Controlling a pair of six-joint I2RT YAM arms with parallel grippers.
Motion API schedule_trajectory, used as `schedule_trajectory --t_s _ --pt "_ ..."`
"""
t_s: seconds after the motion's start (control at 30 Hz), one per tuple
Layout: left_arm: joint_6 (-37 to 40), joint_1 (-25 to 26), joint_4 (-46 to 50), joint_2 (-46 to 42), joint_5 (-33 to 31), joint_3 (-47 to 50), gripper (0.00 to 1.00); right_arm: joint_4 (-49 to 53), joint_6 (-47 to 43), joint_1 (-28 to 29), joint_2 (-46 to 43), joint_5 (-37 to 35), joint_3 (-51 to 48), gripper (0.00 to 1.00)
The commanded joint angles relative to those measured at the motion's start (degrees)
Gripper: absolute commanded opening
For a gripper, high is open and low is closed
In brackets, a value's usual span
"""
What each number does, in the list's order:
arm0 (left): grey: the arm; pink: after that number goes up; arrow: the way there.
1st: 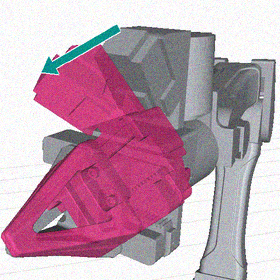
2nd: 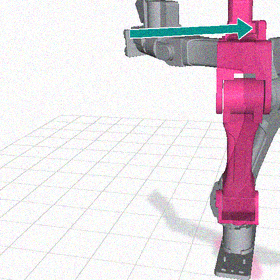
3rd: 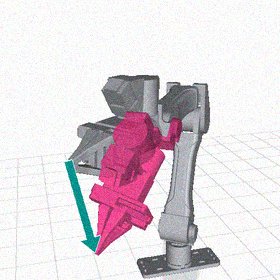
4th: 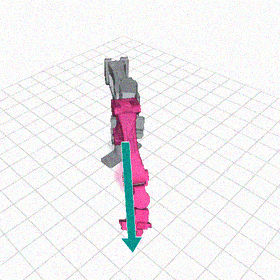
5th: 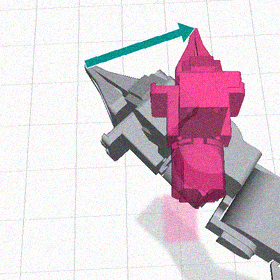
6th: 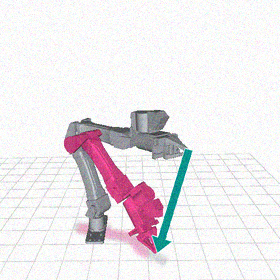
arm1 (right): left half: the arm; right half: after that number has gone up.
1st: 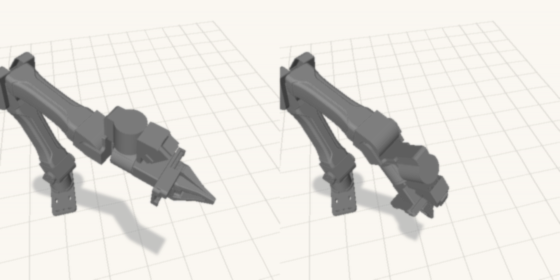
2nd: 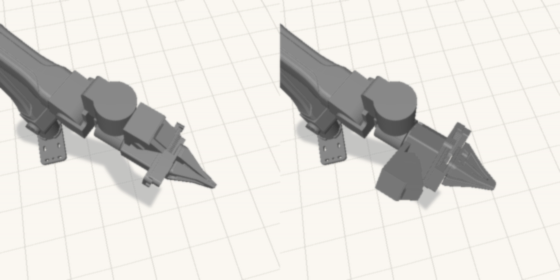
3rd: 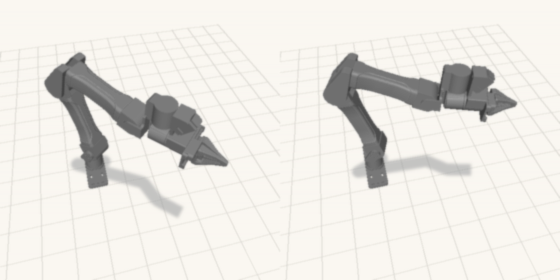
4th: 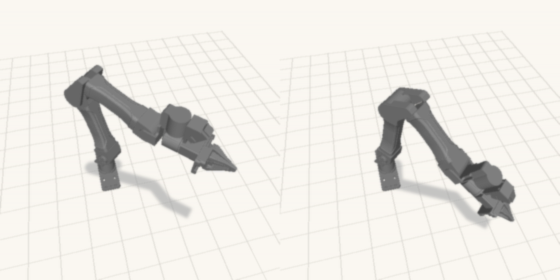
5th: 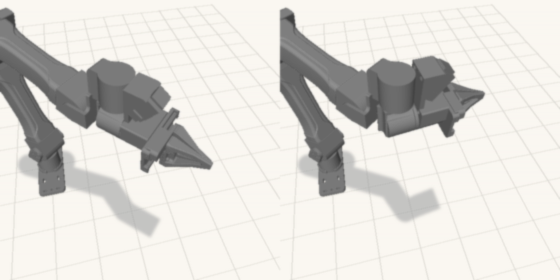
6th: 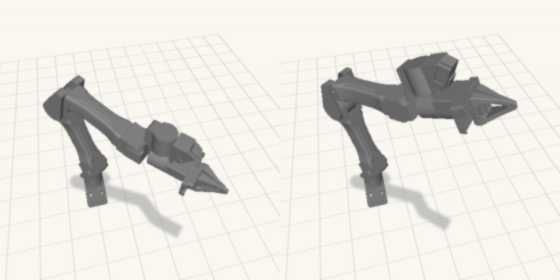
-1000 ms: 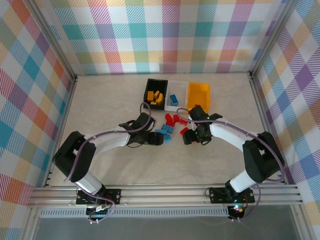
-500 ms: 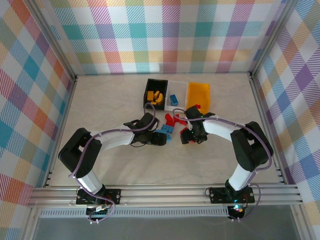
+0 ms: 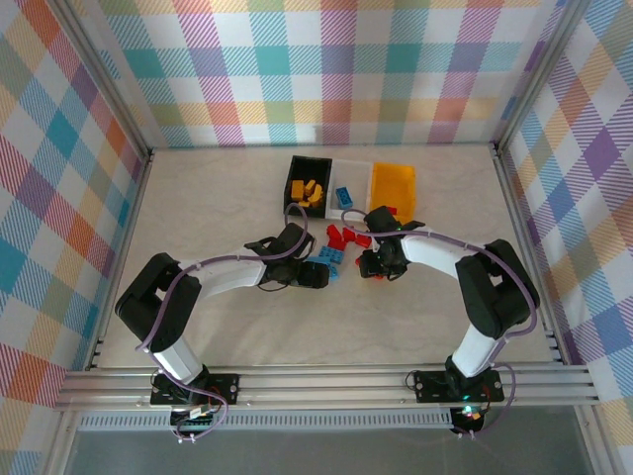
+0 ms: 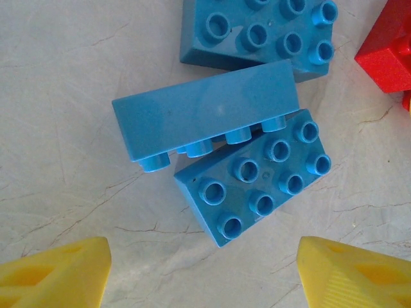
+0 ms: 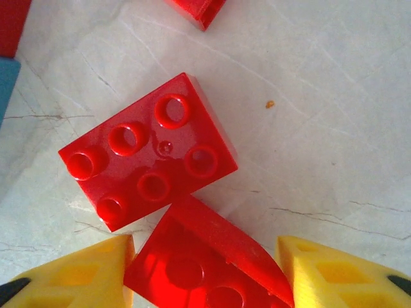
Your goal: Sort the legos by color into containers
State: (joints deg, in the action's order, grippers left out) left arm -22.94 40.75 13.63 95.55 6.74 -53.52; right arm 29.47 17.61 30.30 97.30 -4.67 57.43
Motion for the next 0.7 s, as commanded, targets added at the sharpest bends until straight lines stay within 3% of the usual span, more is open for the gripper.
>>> schedule_trajectory --t_s 0.0,0.2,0.3,0.47,0.67 --pt "0.77 0.37 1.84 -0.8 -0.85 0.03 0.76 1.38 1.28 -0.18 -4.58 -1.15 -0.52 0.45" --pt "0.85 0.59 1.79 -1.95 -0.59 0.52 0.77 6.45 2.17 -0.88 -13.89 -4.34 0.38 0.46" --pt "0.36 0.73 1.25 -1.34 -0.37 -0.29 0.78 8.45 1.85 -3.56 -14.4 -5.67 4.07 0.47" --pt "-0.64 0.82 1.5 1.52 -0.59 -3.4 0.78 7.68 0.83 -10.14 -8.77 -5.35 13.0 0.47" --pt "-1.98 2.54 4.3 2.94 -1.32 -5.93 0.8 6.11 -0.59 -13.72 3.24 -3.68 25.4 0.46"
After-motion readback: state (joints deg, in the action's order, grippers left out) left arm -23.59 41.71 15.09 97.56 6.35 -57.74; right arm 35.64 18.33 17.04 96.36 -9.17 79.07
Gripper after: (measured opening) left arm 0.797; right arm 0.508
